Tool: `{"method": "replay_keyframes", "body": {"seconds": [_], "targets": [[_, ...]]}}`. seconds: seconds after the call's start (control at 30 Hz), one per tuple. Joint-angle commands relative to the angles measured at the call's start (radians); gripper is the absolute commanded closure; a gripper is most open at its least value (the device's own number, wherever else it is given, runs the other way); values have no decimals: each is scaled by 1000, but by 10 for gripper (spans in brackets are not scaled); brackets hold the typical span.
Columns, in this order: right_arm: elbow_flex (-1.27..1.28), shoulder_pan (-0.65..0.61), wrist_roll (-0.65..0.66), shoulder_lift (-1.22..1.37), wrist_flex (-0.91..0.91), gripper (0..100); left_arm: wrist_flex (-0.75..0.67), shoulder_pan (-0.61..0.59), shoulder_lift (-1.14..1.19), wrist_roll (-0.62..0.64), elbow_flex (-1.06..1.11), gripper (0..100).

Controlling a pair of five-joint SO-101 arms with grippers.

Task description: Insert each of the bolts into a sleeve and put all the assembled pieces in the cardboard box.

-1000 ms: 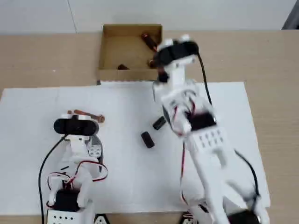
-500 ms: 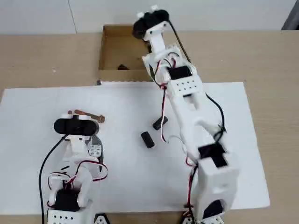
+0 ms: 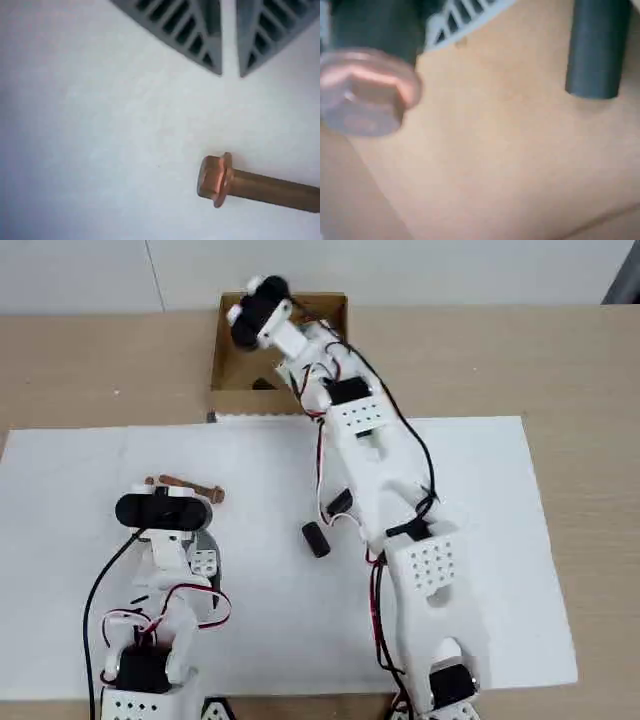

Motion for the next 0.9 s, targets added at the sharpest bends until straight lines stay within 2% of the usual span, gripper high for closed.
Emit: {"method": "replay_keyframes", "body": {"seconds": [0.0,0.13,0.3,0.8,0.87], "targets": [[-75,-19,48,8,-68,995,-23,-2,-8,2,-2,994],[-75,-27,52,45,-97,970,-23,-2,-8,2,-2,994],[-75,-27,52,62,-97,818,-23,-2,-8,2,-2,994],[-77,-16,49,45,-90,846,-23,-2,-8,2,-2,994],[-77,-13,49,12,-64,884,-23,-2,-8,2,-2,994]]}}
